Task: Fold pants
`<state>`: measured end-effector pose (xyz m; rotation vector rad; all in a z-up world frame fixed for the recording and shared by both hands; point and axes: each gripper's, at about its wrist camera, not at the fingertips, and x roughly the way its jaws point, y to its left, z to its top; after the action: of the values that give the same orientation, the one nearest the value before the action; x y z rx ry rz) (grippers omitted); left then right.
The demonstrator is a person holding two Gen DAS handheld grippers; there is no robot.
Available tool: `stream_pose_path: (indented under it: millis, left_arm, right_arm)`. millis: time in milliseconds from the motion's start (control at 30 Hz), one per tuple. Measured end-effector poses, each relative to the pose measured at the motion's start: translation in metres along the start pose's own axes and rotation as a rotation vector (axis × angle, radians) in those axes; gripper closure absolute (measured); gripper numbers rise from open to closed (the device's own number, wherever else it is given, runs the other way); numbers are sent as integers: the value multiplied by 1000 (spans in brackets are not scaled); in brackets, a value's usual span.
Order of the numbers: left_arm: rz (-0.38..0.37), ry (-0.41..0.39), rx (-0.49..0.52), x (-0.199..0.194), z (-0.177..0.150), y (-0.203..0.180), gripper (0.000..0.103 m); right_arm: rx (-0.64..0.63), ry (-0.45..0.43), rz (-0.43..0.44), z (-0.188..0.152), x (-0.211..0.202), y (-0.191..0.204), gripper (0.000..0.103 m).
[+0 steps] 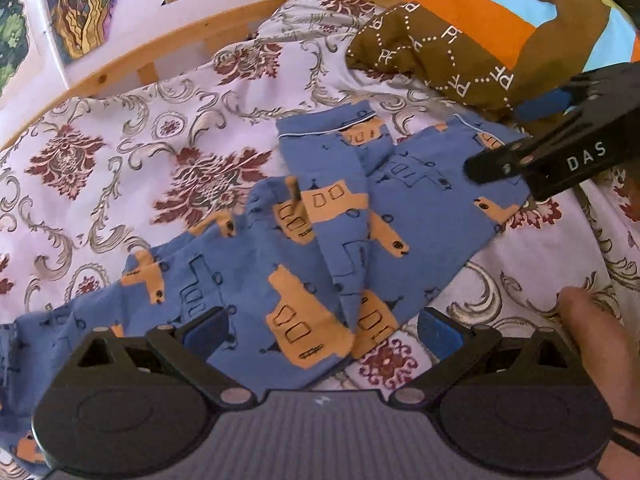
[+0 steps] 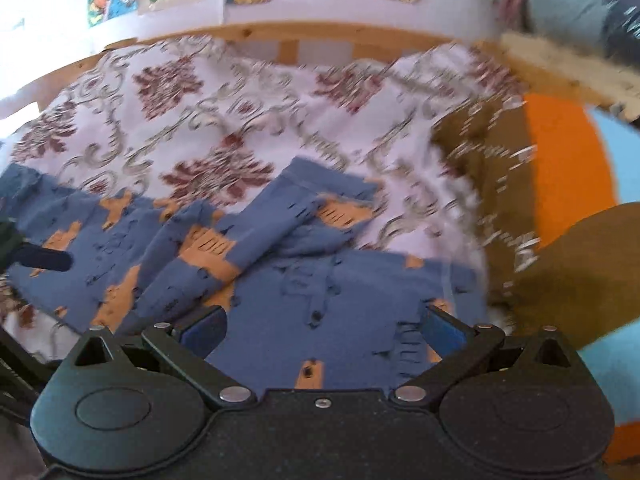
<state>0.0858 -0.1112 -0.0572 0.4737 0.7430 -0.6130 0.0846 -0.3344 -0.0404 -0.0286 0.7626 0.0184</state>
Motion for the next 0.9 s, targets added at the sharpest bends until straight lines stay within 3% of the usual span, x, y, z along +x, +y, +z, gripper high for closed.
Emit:
stream_pose_path:
  millis: [100,233,400,567,667,733,900]
  left_arm:
    - [-24,-13,-25,5,-1,1,0]
    - [-61,-23,-41,8,-3,1,0]
    - [-109,-46,-24,7,-3,-2,2]
    - [-165,-35,-68,12,-4,4,19]
    - [-180,-7,-132,19,-4,14,35]
    - [-183,5,-171,22,-4,20,47]
    - [-207,22,-233,25,-5,30,52]
  right_arm:
    - [-9,81,78,12,18,-8,1]
    - [-50,206,119,39,48,-13,1]
    - [-81,272,183,81,76,-4,1]
    - [-16,344,227,119,110,8,1]
    - [24,368,212,134,128,17,2]
    - [49,387,204,141,140,21,9]
    - [57,431,177,149,160,34,22]
